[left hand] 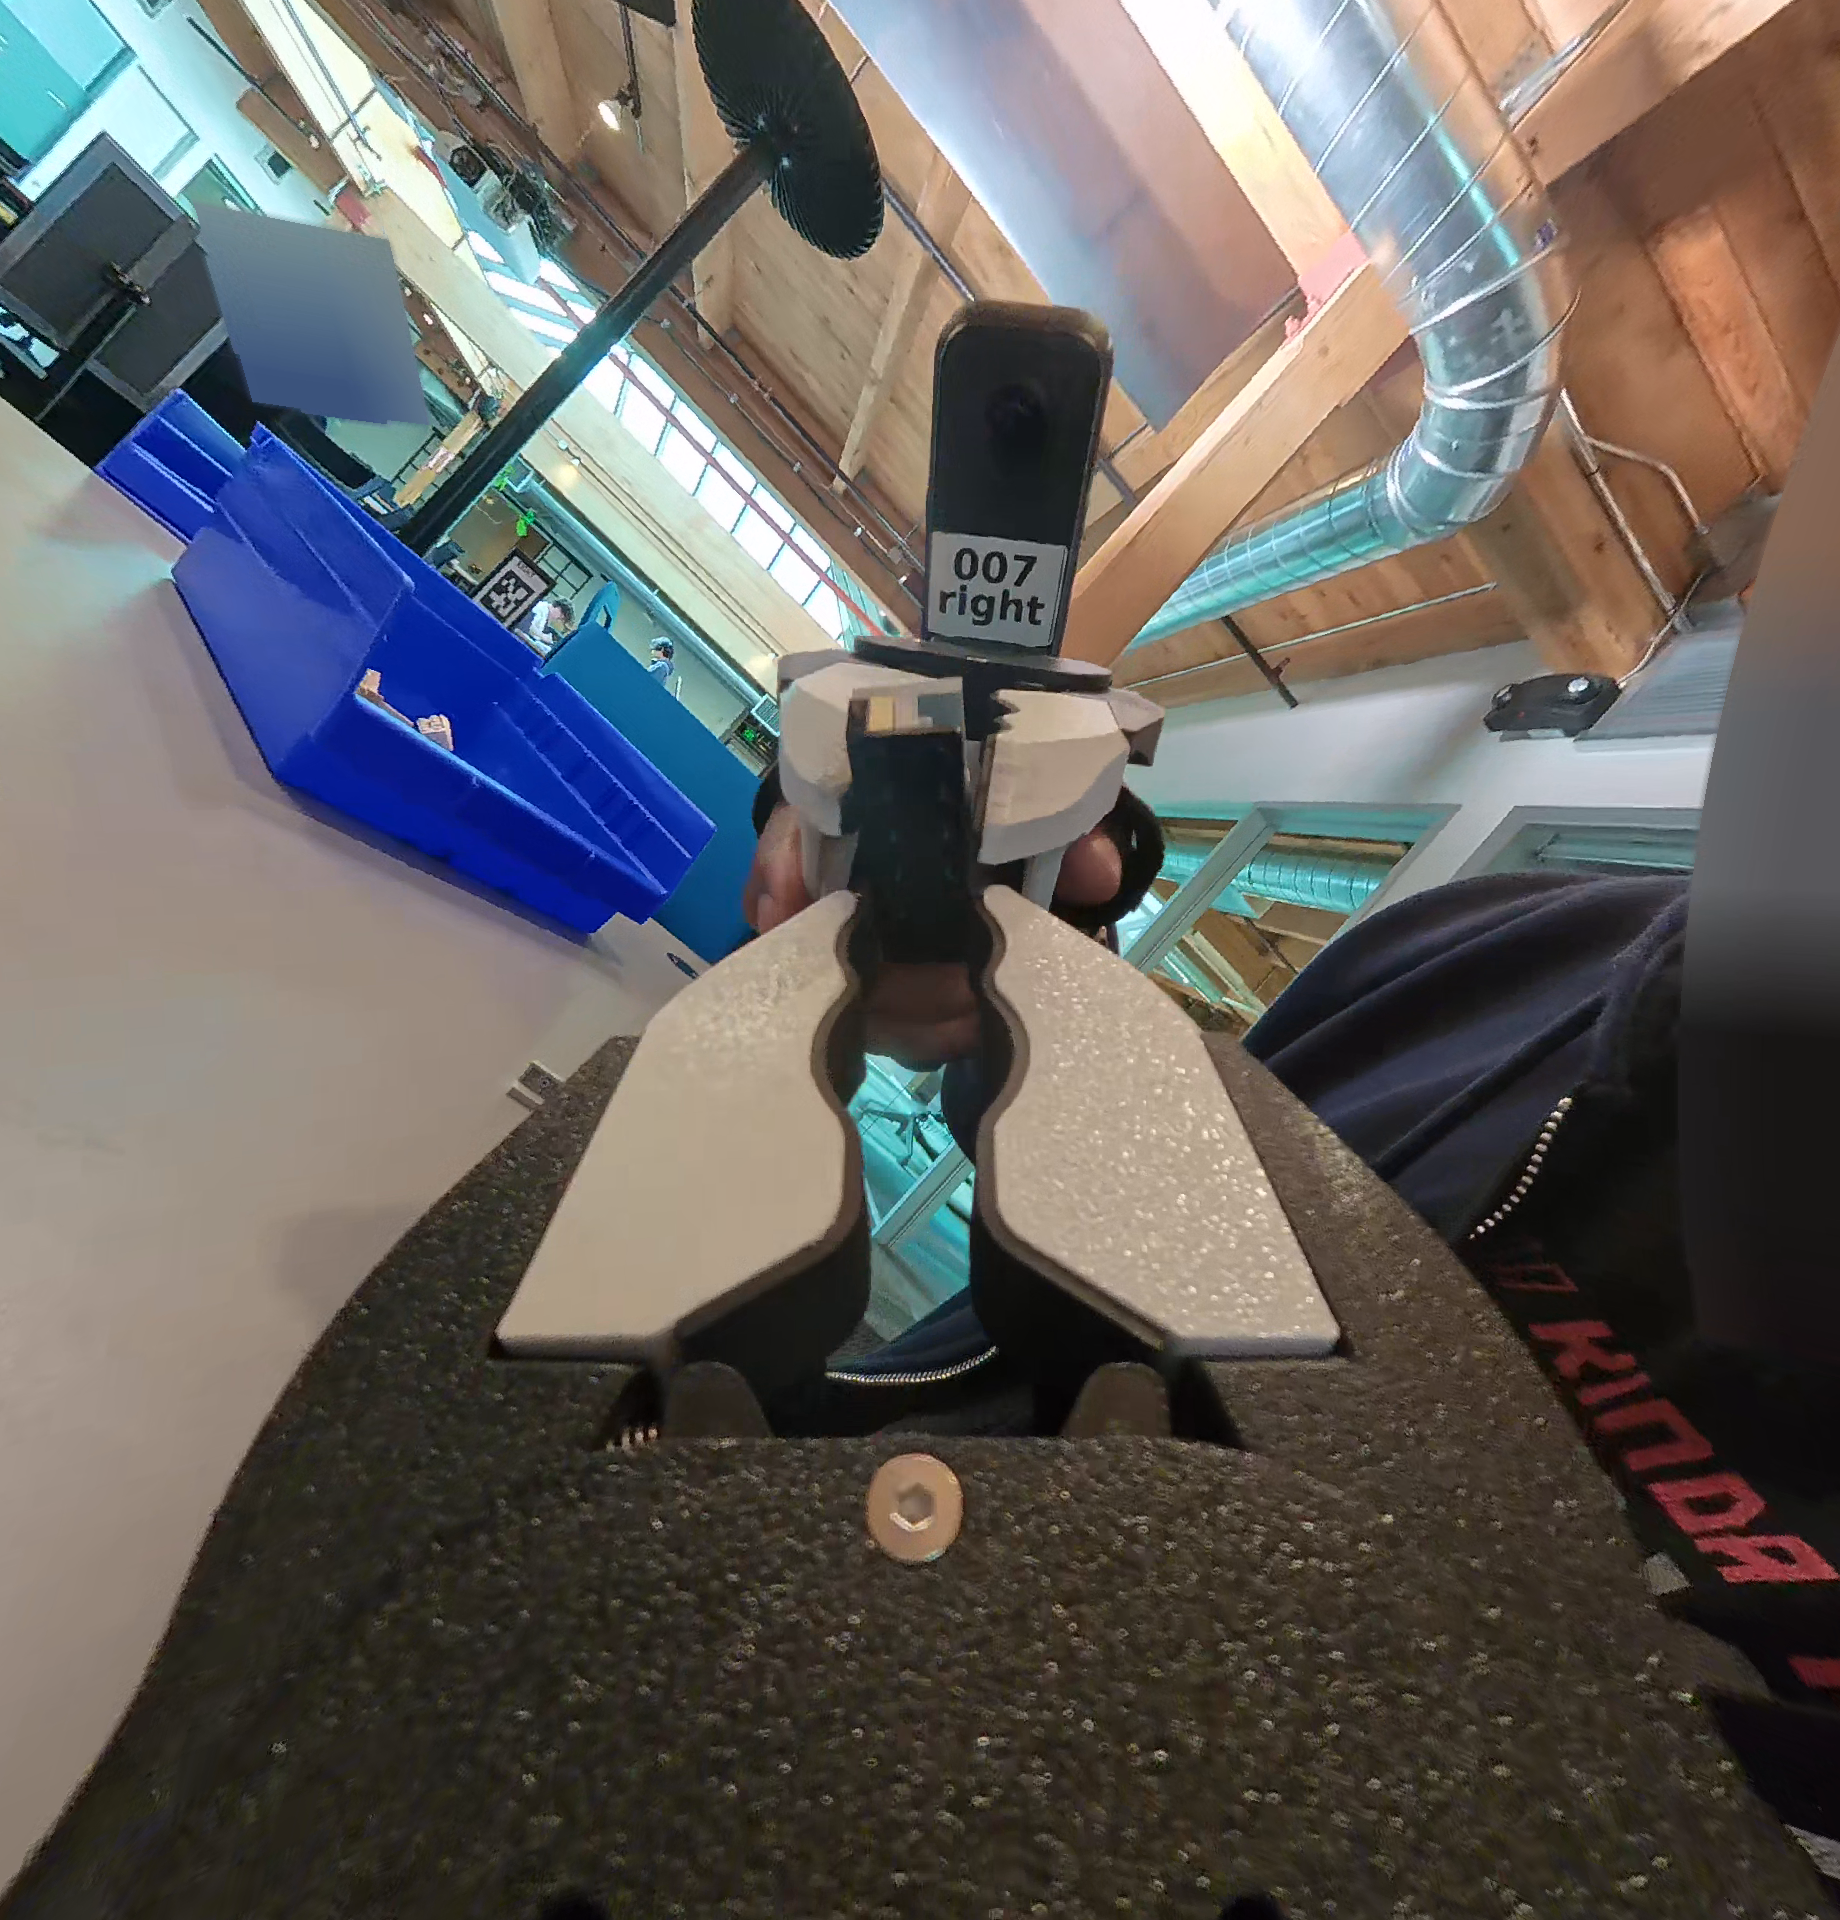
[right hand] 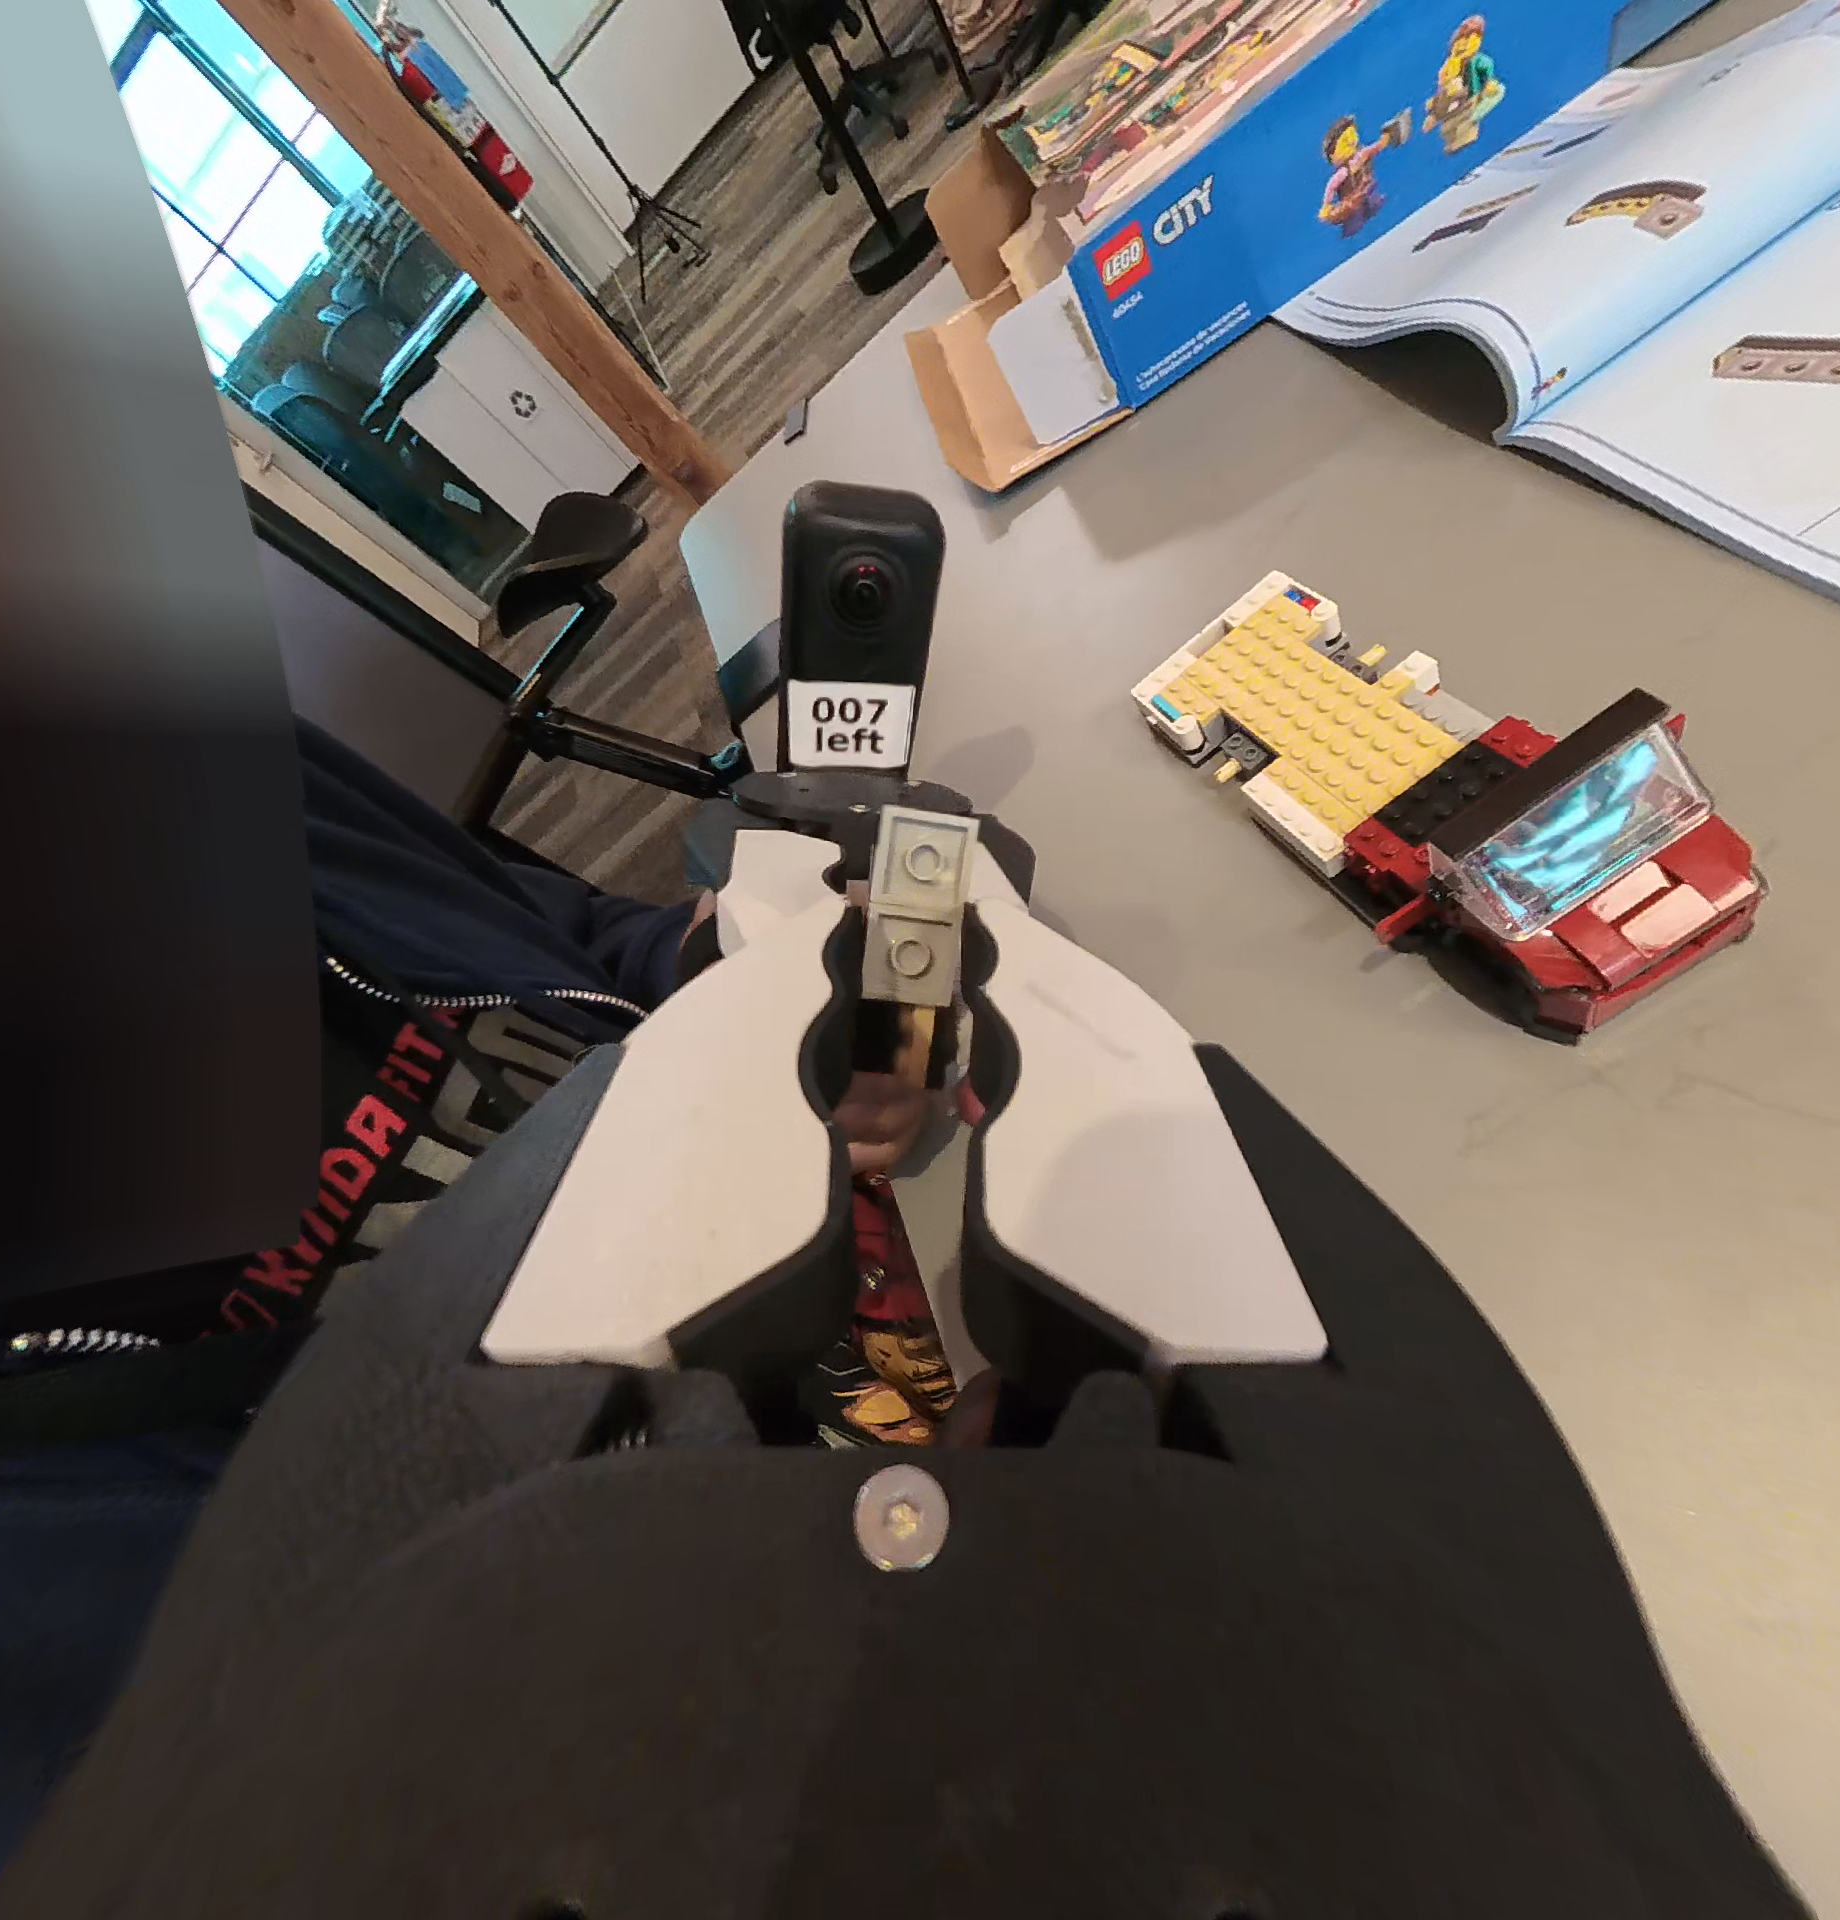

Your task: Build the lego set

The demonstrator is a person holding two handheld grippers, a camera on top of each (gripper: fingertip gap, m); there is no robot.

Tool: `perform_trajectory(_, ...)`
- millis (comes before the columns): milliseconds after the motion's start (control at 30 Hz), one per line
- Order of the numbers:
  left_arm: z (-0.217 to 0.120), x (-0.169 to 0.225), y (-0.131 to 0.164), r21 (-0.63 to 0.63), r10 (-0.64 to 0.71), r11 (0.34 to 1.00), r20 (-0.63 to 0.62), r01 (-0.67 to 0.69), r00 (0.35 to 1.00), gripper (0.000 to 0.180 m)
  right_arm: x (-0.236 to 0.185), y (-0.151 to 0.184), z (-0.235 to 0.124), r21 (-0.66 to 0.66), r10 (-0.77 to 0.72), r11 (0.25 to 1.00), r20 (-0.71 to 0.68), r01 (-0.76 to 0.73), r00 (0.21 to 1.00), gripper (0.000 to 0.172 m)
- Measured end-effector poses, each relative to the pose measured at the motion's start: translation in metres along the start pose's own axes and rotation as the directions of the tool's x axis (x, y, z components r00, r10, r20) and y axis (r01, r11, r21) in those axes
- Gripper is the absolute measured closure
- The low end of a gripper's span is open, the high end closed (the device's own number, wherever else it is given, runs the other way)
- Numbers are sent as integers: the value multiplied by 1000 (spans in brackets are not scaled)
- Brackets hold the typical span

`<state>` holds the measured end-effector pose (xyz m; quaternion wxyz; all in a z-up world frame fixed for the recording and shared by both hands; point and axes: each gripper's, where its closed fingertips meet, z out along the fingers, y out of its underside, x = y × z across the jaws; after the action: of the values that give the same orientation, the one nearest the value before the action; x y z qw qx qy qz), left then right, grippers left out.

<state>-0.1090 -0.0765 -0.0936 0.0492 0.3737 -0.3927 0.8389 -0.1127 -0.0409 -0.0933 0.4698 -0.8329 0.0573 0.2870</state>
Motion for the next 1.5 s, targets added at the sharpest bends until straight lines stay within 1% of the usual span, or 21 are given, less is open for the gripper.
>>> perform_trajectory(100,1,2,2,-19,1,1000,-11,-2,1000,164,-2,2,-1,4,-18,1000,9,18,1000,155)
perform_trajectory(367,1,1,5,-58,42,997,15,-41,999,164,-2,4,0,4,-64,998,-47,64,997,155)
perform_trajectory(500,1,2,4,-58,45,997,16,-44,999,164,-2,3,0,7,-79,997,-71,80,994,155)
perform_trajectory(833,-1,3,3,-57,78,995,11,-78,997,164,-4,2,2,7,-100,995,-84,101,991,155)
perform_trajectory(1000,-3,5,1,-46,88,995,-23,-89,996,164,-7,-1,3,4,-157,987,-110,159,981,155)
perform_trajectory(1200,-5,7,-1,-57,97,993,-45,-99,994,164,-11,-3,0,3,-200,980,-109,201,974,155)
perform_trajectory(1400,-9,3,-8,-45,101,994,-30,-102,994,167,-7,-1,-3,-6,-218,976,-133,219,967,155)
perform_trajectory(1467,-9,-3,-7,-53,111,993,25,-110,993,168,-4,0,-4,1,-212,977,-137,214,968,155)
perform_trajectory(1500,-8,-6,-7,-57,86,995,40,-84,995,168,-2,1,-4,0,-211,977,-143,214,967,155)
